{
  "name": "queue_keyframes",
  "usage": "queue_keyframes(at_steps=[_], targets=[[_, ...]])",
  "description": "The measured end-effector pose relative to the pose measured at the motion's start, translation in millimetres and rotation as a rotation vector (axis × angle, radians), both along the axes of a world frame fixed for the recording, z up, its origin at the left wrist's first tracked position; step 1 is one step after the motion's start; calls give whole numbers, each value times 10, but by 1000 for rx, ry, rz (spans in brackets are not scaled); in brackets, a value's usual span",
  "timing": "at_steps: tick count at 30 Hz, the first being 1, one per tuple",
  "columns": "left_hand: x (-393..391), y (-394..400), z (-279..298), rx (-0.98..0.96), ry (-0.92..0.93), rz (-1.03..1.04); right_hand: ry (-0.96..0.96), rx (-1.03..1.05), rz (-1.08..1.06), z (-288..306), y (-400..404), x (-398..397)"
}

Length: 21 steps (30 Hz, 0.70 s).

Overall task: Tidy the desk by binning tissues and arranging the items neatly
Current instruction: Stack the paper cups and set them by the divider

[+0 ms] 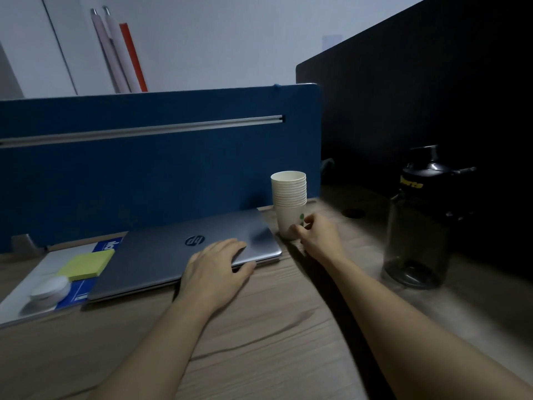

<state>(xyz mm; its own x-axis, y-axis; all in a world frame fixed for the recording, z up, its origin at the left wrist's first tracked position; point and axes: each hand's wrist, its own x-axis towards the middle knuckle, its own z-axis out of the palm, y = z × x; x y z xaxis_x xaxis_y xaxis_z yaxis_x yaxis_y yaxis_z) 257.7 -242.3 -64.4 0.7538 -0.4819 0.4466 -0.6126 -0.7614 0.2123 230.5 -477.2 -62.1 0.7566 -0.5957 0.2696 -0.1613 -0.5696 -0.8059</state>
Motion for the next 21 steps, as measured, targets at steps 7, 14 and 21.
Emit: queue_keyframes(at_steps=[7, 14, 21], targets=[[24, 40, -64, 19, -21, 47, 72, -90, 27, 17, -78, 519], [48, 32, -79, 0, -58, 44, 203, -239, -9, 34, -137, 886], [89, 36, -51, 13, -42, 55, 175, -252, 82, 29, -162, 795]])
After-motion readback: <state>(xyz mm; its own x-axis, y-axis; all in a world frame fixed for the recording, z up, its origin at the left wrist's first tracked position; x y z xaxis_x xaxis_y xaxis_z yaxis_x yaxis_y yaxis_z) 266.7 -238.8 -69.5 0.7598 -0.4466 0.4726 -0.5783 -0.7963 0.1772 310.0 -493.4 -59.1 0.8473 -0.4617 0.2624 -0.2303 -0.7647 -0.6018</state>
